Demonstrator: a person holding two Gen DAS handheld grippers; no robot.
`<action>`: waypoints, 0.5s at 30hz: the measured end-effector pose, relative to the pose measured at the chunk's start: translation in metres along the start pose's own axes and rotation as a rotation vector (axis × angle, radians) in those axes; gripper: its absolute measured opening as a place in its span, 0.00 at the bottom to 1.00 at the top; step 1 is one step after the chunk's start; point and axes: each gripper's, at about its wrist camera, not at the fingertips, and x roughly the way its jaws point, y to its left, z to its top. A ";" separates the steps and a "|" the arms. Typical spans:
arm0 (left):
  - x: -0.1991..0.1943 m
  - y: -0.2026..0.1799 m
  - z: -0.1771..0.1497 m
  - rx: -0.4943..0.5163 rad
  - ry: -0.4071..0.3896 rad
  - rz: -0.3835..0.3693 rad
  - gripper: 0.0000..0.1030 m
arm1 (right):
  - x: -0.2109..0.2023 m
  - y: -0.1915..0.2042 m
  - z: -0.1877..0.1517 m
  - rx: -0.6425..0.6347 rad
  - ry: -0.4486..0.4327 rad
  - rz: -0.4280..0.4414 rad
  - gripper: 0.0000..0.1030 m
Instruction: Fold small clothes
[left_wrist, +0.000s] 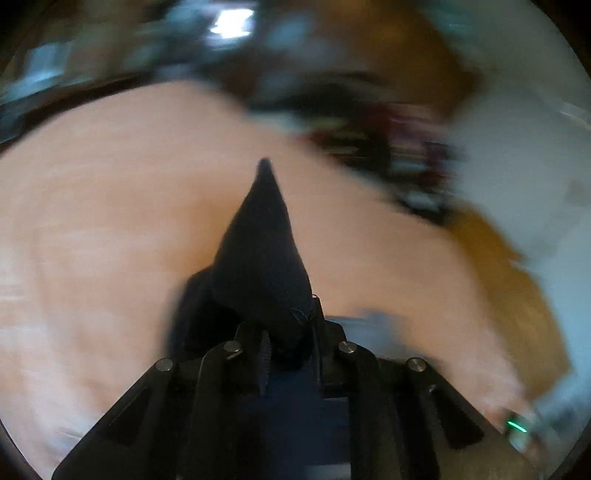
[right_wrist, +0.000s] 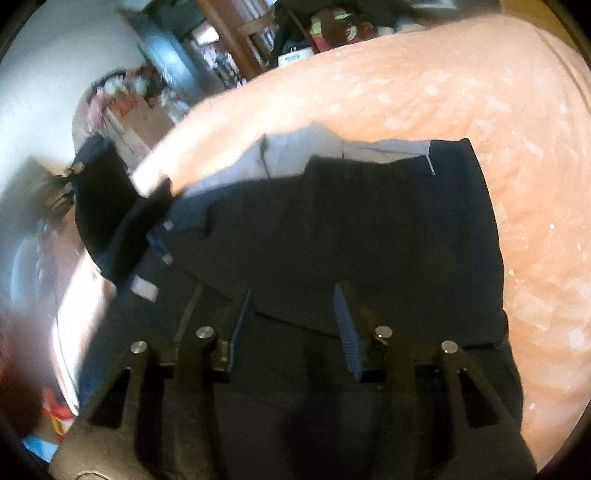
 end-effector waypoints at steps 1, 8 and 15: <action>0.012 -0.034 -0.013 0.024 0.022 -0.093 0.25 | -0.003 -0.002 0.002 0.022 -0.007 0.032 0.43; 0.050 -0.084 -0.093 -0.006 0.150 -0.271 0.51 | 0.009 -0.038 0.007 0.169 0.043 0.210 0.61; 0.022 0.022 -0.084 -0.133 0.059 0.039 0.52 | 0.037 -0.063 0.007 0.238 0.100 0.200 0.60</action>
